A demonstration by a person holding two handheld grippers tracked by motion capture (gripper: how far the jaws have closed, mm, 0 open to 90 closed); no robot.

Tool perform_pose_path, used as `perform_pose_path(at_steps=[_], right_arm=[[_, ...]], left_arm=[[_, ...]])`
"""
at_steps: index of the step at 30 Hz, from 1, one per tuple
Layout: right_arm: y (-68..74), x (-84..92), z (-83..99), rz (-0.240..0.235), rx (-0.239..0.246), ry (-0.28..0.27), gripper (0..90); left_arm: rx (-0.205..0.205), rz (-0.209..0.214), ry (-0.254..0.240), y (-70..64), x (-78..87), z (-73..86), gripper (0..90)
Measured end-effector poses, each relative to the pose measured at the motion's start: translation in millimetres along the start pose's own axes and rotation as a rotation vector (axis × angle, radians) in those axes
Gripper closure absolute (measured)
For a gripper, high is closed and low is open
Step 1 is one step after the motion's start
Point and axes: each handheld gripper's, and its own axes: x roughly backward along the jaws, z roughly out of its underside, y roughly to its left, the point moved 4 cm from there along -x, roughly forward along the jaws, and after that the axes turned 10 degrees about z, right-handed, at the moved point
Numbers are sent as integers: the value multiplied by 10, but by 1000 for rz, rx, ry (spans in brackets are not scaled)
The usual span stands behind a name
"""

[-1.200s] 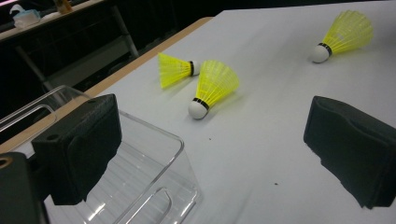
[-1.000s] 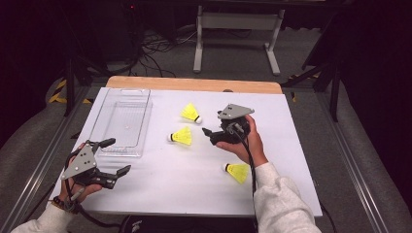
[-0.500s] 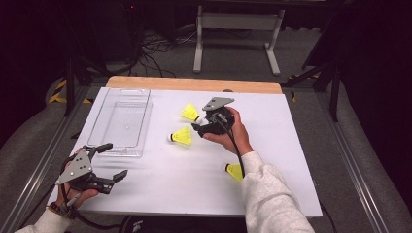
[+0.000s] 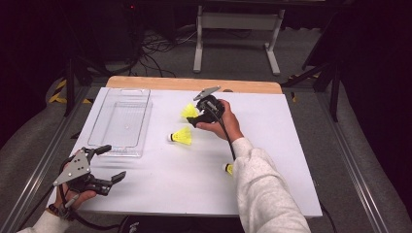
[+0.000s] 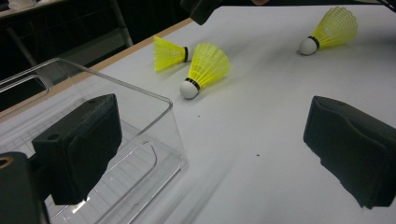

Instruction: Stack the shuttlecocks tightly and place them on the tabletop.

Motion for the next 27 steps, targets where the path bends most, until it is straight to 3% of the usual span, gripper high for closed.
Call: perform_pose_path(at_steps=[10,12,14,27], right_arm=[[-178,-431,106,1,16,126,299],[-207,-506,147,-6,5,152,348],[-208,-565,183,-9,27,180,363],[-158,-690,241,-4,39,237,643]], left_arm=[[25,-11,-2,20,40,47,52],[19,-12,7,13,29,47,51],[9,-17,14,4,29,39,51],[12,-5,12,-7,42,40,50]])
